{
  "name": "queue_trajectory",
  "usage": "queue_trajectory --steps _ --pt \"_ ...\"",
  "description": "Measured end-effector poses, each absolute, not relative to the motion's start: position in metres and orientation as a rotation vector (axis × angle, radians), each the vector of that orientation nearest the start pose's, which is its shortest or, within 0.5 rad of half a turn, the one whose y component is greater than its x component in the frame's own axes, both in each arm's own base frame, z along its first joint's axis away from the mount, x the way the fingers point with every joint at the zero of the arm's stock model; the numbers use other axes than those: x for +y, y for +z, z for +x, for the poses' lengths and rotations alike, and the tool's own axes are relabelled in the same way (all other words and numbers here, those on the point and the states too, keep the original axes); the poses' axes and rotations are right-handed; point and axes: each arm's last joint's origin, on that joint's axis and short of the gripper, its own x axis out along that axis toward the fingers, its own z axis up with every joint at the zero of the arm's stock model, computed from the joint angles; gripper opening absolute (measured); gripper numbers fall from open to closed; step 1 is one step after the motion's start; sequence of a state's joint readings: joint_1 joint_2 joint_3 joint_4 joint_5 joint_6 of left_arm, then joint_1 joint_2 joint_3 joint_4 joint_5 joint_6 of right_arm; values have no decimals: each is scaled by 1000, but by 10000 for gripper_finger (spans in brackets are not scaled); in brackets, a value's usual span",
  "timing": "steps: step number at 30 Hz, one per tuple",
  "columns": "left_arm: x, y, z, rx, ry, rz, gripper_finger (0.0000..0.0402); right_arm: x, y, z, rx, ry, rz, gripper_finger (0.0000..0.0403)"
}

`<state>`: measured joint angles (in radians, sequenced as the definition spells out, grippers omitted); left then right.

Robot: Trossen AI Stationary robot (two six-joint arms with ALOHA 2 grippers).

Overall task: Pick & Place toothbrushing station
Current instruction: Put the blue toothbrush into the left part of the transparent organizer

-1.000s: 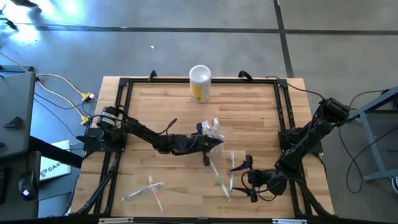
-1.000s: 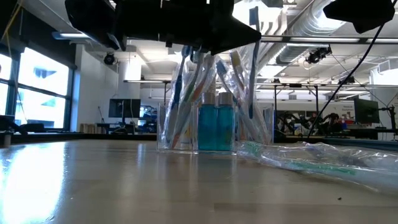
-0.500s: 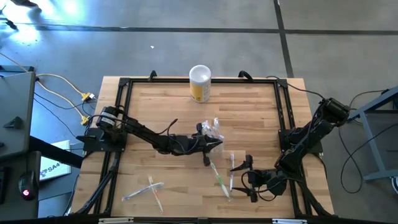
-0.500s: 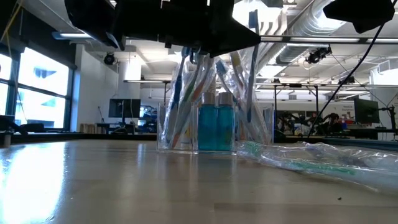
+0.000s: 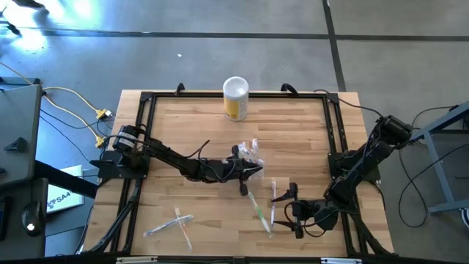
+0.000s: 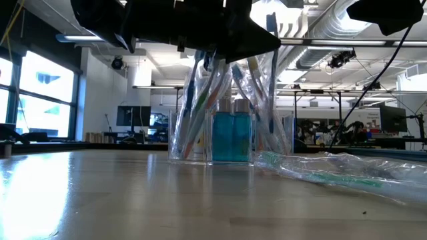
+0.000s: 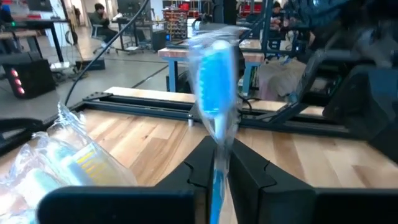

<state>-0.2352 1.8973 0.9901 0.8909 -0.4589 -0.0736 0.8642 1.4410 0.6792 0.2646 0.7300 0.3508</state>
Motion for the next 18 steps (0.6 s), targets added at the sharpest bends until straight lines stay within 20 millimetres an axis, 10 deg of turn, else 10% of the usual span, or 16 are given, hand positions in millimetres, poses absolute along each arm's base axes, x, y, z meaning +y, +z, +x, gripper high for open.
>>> queue_trajectory --steps 18 --pt "-86 199 392 24 230 48 166 203 197 198 364 67 -18 322"
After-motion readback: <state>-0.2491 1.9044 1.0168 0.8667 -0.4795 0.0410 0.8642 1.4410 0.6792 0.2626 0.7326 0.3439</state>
